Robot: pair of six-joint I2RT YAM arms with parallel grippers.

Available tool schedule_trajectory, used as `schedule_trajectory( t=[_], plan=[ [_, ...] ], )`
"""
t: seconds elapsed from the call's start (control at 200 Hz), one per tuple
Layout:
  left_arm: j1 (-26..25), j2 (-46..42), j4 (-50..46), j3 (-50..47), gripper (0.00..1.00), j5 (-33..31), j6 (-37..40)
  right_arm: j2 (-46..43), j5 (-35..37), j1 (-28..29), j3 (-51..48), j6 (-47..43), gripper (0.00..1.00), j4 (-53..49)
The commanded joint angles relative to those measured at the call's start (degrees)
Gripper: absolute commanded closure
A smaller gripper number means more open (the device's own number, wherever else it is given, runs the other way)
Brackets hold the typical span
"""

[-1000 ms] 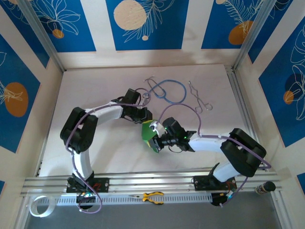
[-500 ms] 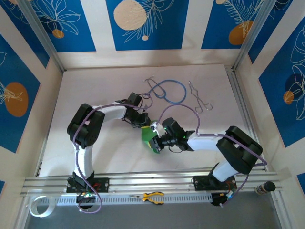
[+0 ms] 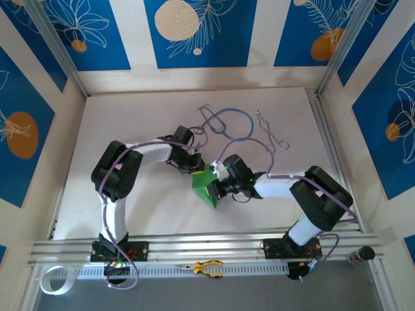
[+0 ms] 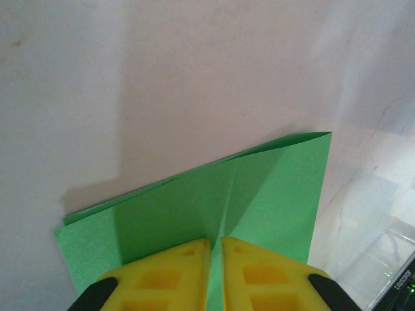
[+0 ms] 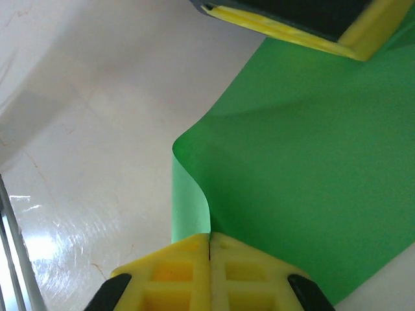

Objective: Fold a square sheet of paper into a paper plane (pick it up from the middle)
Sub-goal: Third fold the triangle at the center of the table.

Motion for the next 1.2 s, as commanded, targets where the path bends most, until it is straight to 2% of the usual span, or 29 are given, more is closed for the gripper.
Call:
schedule_trajectory(
  t=[0.0,0.67,1.196],
  plan=[
    [-0.37,-0.21,-1.49,-1.68,0.84,-1.77,0.67,1.06,0.24,-0.38,1.95,-0.92,0.97,-1.71],
    [-0.39,-1.08,-2.11,-1.86,0.84,-2.17,0.55,0.12,4.99,-0.91,0.84,1.39,0.96,-3.07],
    [-0.35,-1.39,-2.17,-1.88,0.83,-2.38,0.56,-1.6,3.29,-0.78,-0.13,2.07,0.97,-4.16]
  ],
)
